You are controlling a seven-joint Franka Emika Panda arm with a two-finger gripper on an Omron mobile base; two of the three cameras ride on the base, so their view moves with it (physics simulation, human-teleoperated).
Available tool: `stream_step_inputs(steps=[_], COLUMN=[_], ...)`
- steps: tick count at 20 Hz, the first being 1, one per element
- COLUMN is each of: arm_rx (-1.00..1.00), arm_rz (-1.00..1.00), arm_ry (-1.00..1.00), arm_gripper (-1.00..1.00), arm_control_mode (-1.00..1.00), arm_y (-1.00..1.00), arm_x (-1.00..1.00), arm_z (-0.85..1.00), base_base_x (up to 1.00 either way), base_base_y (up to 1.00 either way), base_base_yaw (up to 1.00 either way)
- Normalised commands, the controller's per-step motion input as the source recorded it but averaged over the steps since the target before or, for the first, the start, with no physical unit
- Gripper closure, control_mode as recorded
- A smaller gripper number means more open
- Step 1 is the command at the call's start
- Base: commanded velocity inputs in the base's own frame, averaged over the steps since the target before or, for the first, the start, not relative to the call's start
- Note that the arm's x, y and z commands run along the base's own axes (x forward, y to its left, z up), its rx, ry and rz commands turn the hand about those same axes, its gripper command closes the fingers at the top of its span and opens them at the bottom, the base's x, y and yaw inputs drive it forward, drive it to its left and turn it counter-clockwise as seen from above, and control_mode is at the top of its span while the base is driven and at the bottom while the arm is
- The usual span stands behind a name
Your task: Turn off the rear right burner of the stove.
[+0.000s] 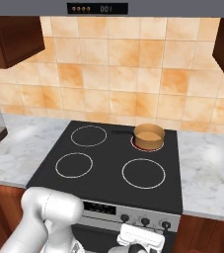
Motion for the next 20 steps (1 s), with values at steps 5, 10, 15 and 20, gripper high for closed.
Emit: stream_step_inputs(steps=[5,10,15,20], arm_rx=[0.00,-0.01,0.00,0.00], arm_rz=[-0.03,-0.02,0.00,0.00], arm_ry=[-0.05,0.00,-0.01,-0.05], arm_gripper=[-1.00,-1.00,1.00,1.00], arm_control_mode=[-1.00,-1.00,-1.00,-1.00], arm_y=[0.00,0.00,0.00,0.00], arm_x=[0.00,0.03,0.10,0.04], arm_z=[0.05,-0.02,-0.01,0.00], base_base_x=[0.00,0.00,0.00,0.00], base_base_y=[0.00,0.00,0.00,0.00], base_base_yaw=[0.00,0.00,0.00,0.00])
